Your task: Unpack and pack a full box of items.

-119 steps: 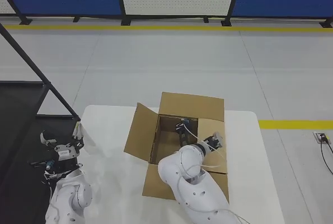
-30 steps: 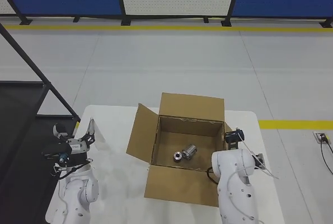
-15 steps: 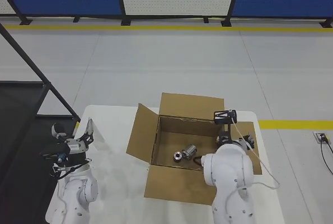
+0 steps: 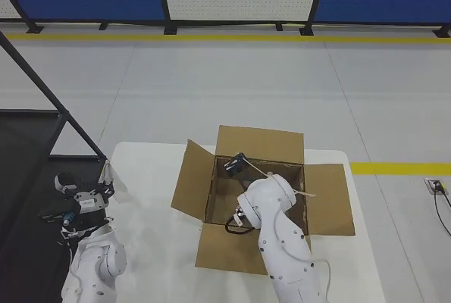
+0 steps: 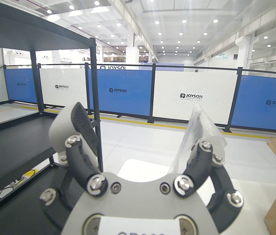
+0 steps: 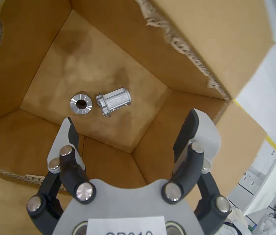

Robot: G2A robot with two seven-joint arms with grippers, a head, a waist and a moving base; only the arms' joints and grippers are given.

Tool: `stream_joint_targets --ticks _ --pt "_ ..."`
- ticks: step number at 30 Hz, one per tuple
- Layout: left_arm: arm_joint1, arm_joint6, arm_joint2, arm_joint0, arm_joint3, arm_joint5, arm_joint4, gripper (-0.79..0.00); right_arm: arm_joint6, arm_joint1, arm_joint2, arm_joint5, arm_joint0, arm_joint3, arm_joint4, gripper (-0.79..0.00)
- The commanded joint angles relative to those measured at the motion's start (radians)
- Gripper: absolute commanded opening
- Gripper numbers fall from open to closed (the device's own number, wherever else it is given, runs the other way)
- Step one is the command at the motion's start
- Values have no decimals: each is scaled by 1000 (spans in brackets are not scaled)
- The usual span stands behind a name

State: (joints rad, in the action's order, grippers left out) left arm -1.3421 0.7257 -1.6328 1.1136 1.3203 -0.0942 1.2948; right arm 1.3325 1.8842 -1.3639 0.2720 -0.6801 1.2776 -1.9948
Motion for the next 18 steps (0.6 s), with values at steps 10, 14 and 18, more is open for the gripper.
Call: stream_joint_targets --ticks 10,14,18 --pt "1 -3 2 -7 -2 9 12 0 -67 -41 -133 170 109 -256 87 0" --pt "1 -4 1 -7 -5 6 11 0 -68 -42 -133 164 110 -259 82 0" --pt "1 -9 6 -8 -8 4 19 0 -68 -42 -133 164 110 -259 82 0"
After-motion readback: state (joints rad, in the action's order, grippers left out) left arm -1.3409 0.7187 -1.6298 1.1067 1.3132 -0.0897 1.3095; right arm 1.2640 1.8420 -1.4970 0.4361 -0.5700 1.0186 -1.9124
